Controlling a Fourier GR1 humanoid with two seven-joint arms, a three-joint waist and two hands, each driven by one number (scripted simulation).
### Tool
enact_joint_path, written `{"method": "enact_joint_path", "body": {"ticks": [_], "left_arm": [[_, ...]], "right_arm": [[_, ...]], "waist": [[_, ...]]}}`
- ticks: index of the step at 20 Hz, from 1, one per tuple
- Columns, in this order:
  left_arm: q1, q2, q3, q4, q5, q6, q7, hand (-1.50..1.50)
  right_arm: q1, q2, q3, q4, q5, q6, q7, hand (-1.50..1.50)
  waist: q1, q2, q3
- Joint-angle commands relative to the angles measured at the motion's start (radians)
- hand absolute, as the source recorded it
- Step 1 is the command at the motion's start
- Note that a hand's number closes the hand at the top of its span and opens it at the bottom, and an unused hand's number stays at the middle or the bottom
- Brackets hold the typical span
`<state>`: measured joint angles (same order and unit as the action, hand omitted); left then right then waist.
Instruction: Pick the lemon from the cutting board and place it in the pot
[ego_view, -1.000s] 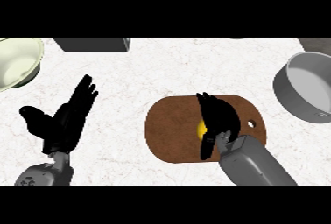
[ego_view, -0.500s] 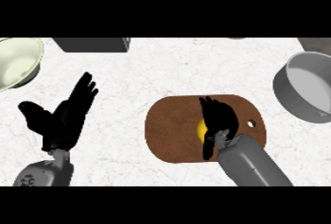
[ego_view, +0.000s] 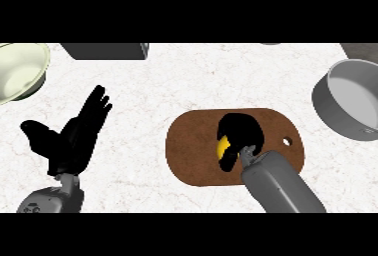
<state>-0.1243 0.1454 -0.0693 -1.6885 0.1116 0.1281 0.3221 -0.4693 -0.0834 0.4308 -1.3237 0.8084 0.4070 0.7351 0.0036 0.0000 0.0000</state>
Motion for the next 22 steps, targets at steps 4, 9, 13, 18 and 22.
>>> {"method": "enact_joint_path", "body": {"ticks": [4,9,13,18,22], "left_arm": [[0.045,0.003,0.036,0.014,-0.001,0.001,-0.039,0.0],[0.072,0.016,0.077,-0.023,0.008,0.027,-0.017,0.0],[0.064,0.0,0.033,-0.021,-0.01,0.014,-0.013,0.0],[0.012,0.009,0.052,-0.017,-0.002,0.016,0.014,0.0],[0.04,-0.003,0.029,-0.04,-0.009,0.009,0.012,0.0]], "right_arm": [[0.225,-0.22,-0.175,-0.169,-0.013,-0.088,-0.036,1.5],[0.42,-0.427,-0.483,-0.188,-0.119,-0.19,-0.119,1.5],[0.679,-0.509,-0.599,-0.307,-0.162,-0.251,-0.241,1.5],[0.816,-0.573,-0.8,-0.437,-0.171,-0.353,-0.304,1.5],[0.932,-0.581,-0.976,-0.57,-0.304,-0.313,-0.407,1.5]], "waist": [[-0.064,-0.012,0.0],[-0.113,-0.019,0.002],[-0.081,-0.012,0.0],[-0.065,-0.01,-0.001],[-0.045,-0.008,-0.001]]}}
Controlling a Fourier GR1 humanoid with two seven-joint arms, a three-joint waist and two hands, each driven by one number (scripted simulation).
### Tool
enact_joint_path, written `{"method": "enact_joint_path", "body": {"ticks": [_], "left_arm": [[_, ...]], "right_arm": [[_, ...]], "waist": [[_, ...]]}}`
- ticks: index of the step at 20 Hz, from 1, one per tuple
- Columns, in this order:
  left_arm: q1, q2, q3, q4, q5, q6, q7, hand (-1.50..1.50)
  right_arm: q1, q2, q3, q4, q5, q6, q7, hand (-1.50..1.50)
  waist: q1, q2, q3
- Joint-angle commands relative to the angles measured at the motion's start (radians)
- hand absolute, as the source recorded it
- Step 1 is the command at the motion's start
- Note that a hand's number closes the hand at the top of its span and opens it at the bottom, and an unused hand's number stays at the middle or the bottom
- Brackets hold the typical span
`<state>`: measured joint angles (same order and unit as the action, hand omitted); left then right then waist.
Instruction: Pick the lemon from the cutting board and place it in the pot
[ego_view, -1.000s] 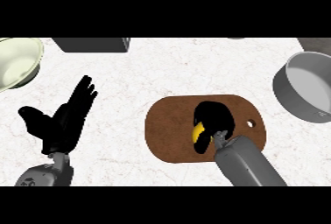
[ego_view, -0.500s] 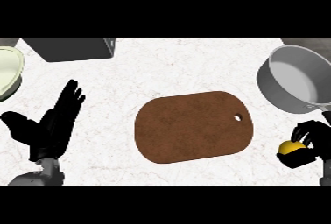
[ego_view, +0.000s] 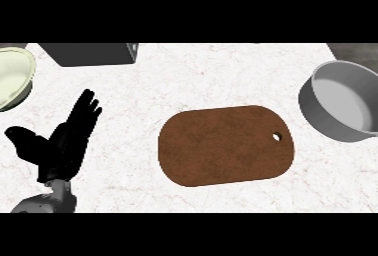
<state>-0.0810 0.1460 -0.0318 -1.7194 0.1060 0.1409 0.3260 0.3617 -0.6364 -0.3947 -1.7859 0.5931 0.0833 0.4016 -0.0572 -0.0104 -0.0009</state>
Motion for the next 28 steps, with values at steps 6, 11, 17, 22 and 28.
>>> {"method": "enact_joint_path", "body": {"ticks": [6,11,17,22,28], "left_arm": [[0.008,0.006,0.022,0.055,0.015,-0.039,-0.06,0.0],[-0.056,-0.02,-0.003,0.07,-0.004,-0.017,-0.016,0.0],[-0.022,-0.01,-0.011,0.055,-0.011,-0.058,-0.04,0.0],[-0.066,-0.024,-0.001,0.042,-0.018,-0.036,-0.009,0.0],[-0.056,-0.053,-0.035,0.033,-0.04,-0.026,0.009,0.0]], "right_arm": [[0.104,-0.05,-0.327,-0.337,-0.19,0.066,-0.081,1.5],[0.021,-0.099,-0.484,-0.442,-0.371,0.145,-0.061,1.5],[-0.176,-0.173,-0.422,-0.414,-0.403,0.211,0.159,1.5],[-0.359,-0.306,-0.361,-0.259,-0.446,0.254,0.269,1.5],[-0.5,-0.256,-0.069,-0.065,-0.246,0.116,0.256,1.5]], "waist": [[0.027,0.005,-0.001],[0.031,0.006,-0.001],[0.061,0.011,0.0],[0.064,0.012,0.0],[0.077,0.014,0.001]]}}
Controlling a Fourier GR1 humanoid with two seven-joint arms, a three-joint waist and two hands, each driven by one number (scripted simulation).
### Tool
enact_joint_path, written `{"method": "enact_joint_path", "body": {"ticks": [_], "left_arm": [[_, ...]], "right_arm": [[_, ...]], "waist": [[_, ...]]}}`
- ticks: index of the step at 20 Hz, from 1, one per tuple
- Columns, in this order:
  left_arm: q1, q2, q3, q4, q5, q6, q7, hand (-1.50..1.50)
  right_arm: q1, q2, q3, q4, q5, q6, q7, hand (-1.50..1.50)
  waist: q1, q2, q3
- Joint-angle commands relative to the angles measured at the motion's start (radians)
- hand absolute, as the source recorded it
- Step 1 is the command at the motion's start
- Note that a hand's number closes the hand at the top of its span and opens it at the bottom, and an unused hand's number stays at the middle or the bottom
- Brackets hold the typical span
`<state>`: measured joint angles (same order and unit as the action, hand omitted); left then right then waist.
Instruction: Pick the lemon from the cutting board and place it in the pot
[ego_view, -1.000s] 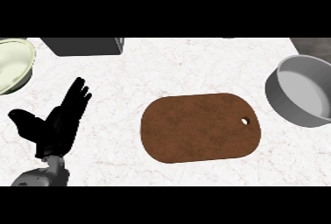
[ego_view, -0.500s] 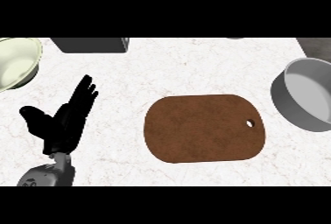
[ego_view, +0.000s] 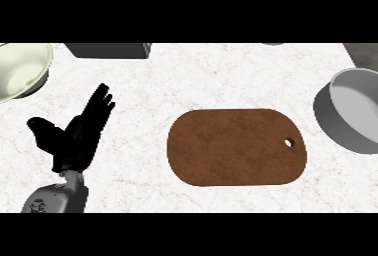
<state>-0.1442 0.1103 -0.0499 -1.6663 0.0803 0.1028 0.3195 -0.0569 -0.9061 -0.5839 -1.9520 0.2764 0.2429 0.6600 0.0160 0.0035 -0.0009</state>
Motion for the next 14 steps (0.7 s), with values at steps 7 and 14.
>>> {"method": "enact_joint_path", "body": {"ticks": [7,14], "left_arm": [[-0.012,-0.01,0.008,0.009,-0.003,-0.013,-0.008,0.0],[-0.007,-0.008,0.009,-0.044,0.001,-0.006,0.054,0.0]], "right_arm": [[-0.165,0.082,0.28,0.33,0.215,-0.116,-0.168,1.5],[-0.316,0.189,0.261,0.527,0.079,-0.062,-0.046,-1.5]], "waist": [[0.002,0.002,0.001],[0.005,0.0,0.001]]}}
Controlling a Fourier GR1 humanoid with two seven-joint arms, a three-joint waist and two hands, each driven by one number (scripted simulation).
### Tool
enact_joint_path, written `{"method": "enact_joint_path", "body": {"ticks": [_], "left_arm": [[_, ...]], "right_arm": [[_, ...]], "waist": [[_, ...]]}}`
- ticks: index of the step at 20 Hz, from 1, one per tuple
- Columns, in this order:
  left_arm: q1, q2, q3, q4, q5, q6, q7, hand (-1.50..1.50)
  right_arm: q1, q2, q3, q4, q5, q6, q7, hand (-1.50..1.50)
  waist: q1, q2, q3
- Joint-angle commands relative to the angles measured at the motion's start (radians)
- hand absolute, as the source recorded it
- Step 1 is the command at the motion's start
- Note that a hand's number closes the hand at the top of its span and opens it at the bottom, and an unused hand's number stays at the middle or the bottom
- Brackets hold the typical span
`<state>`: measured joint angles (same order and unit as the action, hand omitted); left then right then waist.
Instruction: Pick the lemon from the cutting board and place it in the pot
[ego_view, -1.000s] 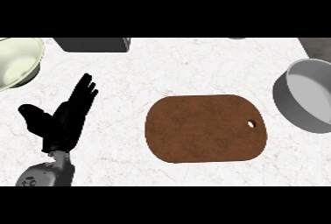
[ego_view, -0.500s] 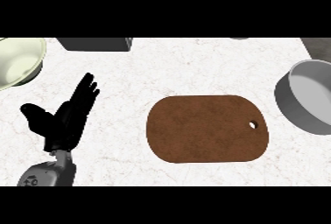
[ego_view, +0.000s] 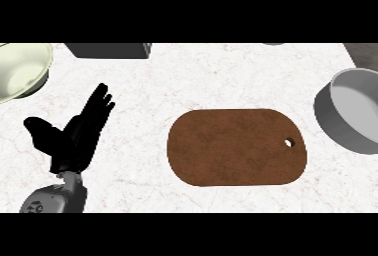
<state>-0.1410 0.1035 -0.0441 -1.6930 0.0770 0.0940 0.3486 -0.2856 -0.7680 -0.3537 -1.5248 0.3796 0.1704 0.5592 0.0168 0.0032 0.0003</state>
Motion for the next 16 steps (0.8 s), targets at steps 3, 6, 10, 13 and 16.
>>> {"method": "enact_joint_path", "body": {"ticks": [3,6,10,13,16], "left_arm": [[0.025,0.015,0.024,0.012,0.019,-0.035,-0.05,0.0],[0.033,-0.02,-0.018,-0.012,-0.03,0.016,-0.01,0.0],[0.023,0.0,0.003,-0.002,-0.02,-0.004,-0.031,0.0],[0.067,-0.006,0.011,-0.024,-0.001,-0.007,-0.033,0.0],[0.006,-0.004,0.009,-0.031,-0.02,0.013,0.02,0.0]], "right_arm": [[-0.08,0.116,-0.022,0.169,-0.088,-0.024,-0.028,-1.5],[-0.109,0.162,-0.058,0.212,-0.099,-0.106,-0.098,-1.5],[-0.127,0.167,-0.167,0.183,-0.112,-0.247,-0.196,-1.5],[-0.081,0.162,-0.26,0.162,-0.142,-0.31,-0.273,-1.5],[-0.092,0.122,-0.338,0.229,-0.199,-0.304,-0.306,-1.5]], "waist": [[-0.005,-0.001,0.0],[-0.004,-0.002,0.001],[-0.009,-0.002,0.001],[-0.016,-0.005,0.001],[-0.019,-0.004,0.001]]}}
